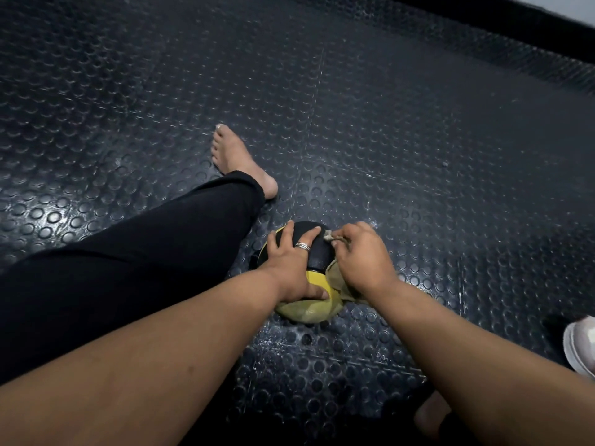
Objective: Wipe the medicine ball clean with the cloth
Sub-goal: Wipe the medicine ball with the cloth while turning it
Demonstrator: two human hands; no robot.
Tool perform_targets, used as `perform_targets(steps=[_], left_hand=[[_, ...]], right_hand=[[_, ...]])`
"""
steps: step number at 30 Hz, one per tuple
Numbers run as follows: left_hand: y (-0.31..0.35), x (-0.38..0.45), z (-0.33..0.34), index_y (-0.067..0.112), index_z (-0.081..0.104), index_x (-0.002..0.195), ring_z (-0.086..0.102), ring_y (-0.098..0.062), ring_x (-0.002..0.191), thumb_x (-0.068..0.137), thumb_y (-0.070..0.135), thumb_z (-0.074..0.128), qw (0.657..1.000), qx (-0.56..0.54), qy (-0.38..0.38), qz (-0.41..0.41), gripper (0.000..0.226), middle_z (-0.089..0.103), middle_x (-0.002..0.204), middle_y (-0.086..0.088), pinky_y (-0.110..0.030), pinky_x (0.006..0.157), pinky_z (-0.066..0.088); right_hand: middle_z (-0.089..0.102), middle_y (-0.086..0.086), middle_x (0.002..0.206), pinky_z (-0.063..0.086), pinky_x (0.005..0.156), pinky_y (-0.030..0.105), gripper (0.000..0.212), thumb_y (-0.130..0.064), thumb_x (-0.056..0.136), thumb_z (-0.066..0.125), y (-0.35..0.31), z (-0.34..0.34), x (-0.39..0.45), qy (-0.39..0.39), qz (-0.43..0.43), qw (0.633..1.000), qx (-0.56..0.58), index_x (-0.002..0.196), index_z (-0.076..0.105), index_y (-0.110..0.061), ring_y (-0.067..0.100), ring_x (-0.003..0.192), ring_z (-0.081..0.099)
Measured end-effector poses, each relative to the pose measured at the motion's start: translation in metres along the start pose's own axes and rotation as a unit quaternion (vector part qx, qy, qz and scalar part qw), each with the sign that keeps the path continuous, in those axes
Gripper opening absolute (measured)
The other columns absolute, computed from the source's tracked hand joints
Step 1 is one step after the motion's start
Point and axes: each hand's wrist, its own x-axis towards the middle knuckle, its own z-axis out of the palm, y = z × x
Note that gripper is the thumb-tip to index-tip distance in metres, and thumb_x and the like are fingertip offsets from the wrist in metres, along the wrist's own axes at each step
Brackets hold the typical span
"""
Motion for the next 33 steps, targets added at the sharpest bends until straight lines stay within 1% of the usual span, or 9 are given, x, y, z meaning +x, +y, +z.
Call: perform_targets(steps=[2,6,8,14,17,20,26,29,33], left_hand=[[0.001,0.0,0.0,0.047,-0.006,0.151,-0.025,-0.035,0.145,0.07,0.047,0.083,1.0,0.003,-0.002,0.0,0.12,-0.028,0.158,0.0,-0.054,0.12,0.01],[0.006,0.0,0.004,0.046,-0.006,0.151,-0.026,-0.038,0.144,0.07,0.048,0.083,1.0,0.014,0.001,0.005,0.121,-0.03,0.158,-0.001,-0.056,0.12,0.009],[0.004,0.0,0.003,0.046,-0.007,0.151,-0.025,-0.037,0.144,0.07,0.047,0.083,1.0,0.013,0.001,0.003,0.121,-0.029,0.158,0.0,-0.055,0.12,0.009],[0.002,0.0,0.001,0.047,-0.005,0.151,-0.025,-0.036,0.145,0.07,0.047,0.084,1.0,0.007,0.001,-0.001,0.121,-0.028,0.158,0.001,-0.053,0.12,0.008],[0.007,0.0,0.006,0.047,-0.006,0.151,-0.026,-0.037,0.144,0.07,0.048,0.083,1.0,0.02,0.002,0.003,0.121,-0.03,0.158,0.001,-0.055,0.12,0.01],[0.007,-0.001,0.007,0.048,-0.005,0.151,-0.026,-0.035,0.144,0.069,0.047,0.084,1.0,0.017,0.004,0.006,0.121,-0.03,0.157,0.003,-0.055,0.12,0.011],[0.002,0.0,0.004,0.047,-0.008,0.151,-0.027,-0.037,0.144,0.069,0.047,0.084,0.999,0.031,-0.007,0.006,0.123,-0.03,0.158,-0.001,-0.053,0.12,0.008],[0.011,-0.002,0.006,0.047,-0.01,0.15,-0.029,-0.037,0.143,0.071,0.047,0.082,0.998,0.061,-0.019,0.006,0.122,-0.032,0.157,0.0,-0.055,0.12,0.009],[0.024,-0.013,0.009,0.047,-0.018,0.148,-0.026,-0.038,0.144,0.077,0.05,0.077,0.992,0.122,-0.026,-0.016,0.119,-0.034,0.156,-0.002,-0.06,0.116,0.02]], right_hand=[[0.05,-0.003,0.094,0.04,0.077,0.024,0.016,-0.015,0.091,0.055,0.001,-0.001,0.001,-0.003,-0.026,1.0,-0.004,0.101,0.067,-0.012,0.018,0.09,0.054],[0.056,0.007,0.104,0.039,0.081,0.027,0.019,-0.017,0.092,0.053,0.009,-0.005,0.021,-0.018,0.038,0.999,-0.027,0.102,0.067,-0.01,0.026,0.099,0.055],[0.057,0.01,0.106,0.04,0.084,0.029,0.019,-0.017,0.093,0.052,0.008,-0.005,0.027,-0.034,0.041,0.998,-0.041,0.103,0.067,-0.01,0.028,0.102,0.055],[0.05,-0.004,0.092,0.038,0.077,0.023,0.016,-0.016,0.091,0.057,0.002,-0.003,0.009,-0.013,-0.027,1.0,0.002,0.101,0.07,-0.013,0.016,0.088,0.052],[0.059,0.003,0.099,0.04,0.079,0.024,0.019,-0.017,0.092,0.055,0.008,-0.003,0.016,-0.001,0.025,1.0,0.014,0.103,0.07,-0.012,0.021,0.094,0.057],[0.067,0.01,0.102,0.044,0.08,0.028,0.02,-0.016,0.092,0.054,0.006,-0.006,0.024,-0.019,0.066,0.998,0.008,0.102,0.07,-0.012,0.027,0.098,0.061],[0.054,0.004,0.099,0.045,0.082,0.029,0.02,-0.013,0.092,0.052,-0.009,-0.002,-0.013,0.011,-0.019,1.0,-0.007,0.102,0.069,-0.01,0.022,0.09,0.056],[0.051,0.004,0.098,0.045,0.075,0.03,0.021,-0.014,0.094,0.048,-0.004,-0.002,-0.019,0.03,0.013,0.999,-0.016,0.1,0.067,-0.009,0.024,0.086,0.057],[0.055,0.01,0.11,0.044,0.083,0.031,0.023,-0.018,0.094,0.049,0.004,-0.012,-0.011,-0.002,0.09,0.996,-0.014,0.106,0.067,-0.009,0.029,0.099,0.056]])
